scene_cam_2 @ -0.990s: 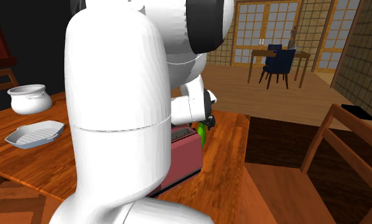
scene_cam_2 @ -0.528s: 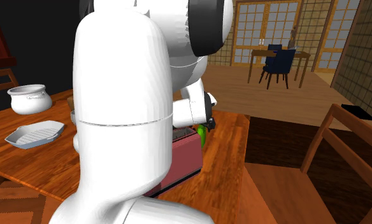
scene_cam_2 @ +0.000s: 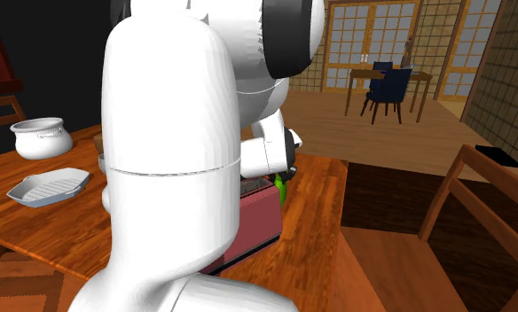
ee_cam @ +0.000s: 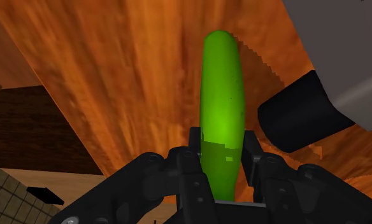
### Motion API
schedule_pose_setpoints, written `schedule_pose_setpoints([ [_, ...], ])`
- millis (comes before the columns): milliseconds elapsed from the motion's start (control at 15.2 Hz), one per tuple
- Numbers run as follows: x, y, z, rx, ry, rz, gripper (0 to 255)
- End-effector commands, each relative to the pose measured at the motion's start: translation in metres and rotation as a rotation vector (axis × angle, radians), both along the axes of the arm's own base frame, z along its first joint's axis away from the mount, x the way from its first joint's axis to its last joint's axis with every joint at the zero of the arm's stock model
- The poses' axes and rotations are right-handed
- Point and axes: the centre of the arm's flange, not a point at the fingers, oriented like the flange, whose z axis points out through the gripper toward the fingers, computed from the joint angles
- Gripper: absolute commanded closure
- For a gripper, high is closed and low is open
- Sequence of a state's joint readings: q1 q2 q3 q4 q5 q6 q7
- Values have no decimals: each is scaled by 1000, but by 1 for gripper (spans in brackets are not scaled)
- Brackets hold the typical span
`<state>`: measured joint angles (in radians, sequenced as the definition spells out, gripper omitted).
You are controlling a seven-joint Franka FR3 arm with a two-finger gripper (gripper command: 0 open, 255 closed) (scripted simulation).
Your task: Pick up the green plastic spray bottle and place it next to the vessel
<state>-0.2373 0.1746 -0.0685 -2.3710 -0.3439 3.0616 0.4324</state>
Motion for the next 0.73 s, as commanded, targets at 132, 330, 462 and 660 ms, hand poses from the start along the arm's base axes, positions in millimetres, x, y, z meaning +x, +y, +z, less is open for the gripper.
schedule_pose_setpoints([
  [132, 0, 0, 0, 0, 0, 1, 255],
  [330, 0, 0, 5, 0, 0, 1, 255],
  [462, 0, 0, 16, 0, 0, 1, 255],
  [660, 0, 0, 32, 0, 0, 1, 255],
])
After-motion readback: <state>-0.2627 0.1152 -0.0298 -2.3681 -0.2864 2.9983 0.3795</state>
